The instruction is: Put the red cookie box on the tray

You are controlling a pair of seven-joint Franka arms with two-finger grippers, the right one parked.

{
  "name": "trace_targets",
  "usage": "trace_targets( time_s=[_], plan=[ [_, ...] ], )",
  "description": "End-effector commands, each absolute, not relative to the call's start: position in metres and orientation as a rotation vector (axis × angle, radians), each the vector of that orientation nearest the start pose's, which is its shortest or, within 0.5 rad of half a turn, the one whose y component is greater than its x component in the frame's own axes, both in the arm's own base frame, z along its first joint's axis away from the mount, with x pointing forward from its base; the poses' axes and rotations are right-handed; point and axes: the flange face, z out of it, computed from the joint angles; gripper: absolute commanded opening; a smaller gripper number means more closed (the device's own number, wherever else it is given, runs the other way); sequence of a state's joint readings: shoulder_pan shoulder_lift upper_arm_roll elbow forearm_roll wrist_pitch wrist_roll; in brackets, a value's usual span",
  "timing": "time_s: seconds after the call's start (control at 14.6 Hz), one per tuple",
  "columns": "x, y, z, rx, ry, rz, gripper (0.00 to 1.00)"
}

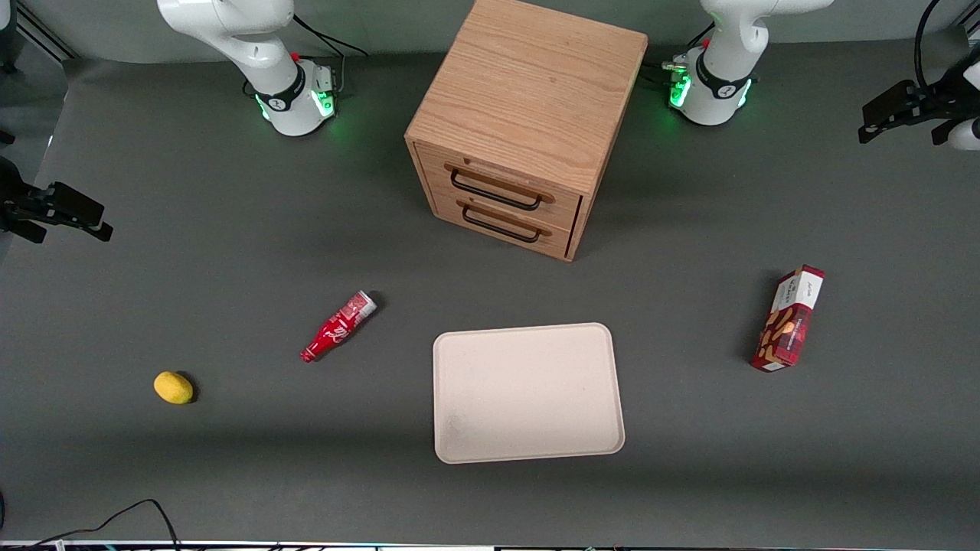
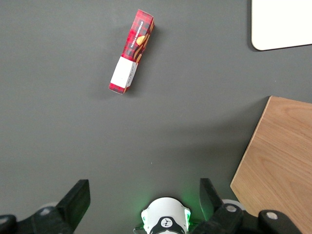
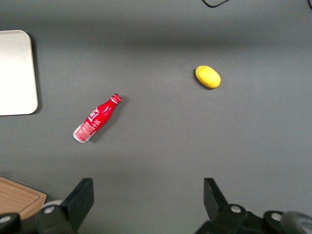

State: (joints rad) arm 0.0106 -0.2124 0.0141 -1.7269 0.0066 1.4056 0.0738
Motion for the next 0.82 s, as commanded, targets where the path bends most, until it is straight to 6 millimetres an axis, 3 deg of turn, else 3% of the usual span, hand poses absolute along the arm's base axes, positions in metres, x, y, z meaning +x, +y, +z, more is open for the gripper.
trace_targets(
  time_s=[0.0, 0.76],
  plan=[
    [0.47, 0.0116, 0.6552, -3.121, 0.07, 0.209, 1.0],
    [0.4729, 0.018, 0.6563, -3.131, 0.058, 0.193, 1.0]
  ],
)
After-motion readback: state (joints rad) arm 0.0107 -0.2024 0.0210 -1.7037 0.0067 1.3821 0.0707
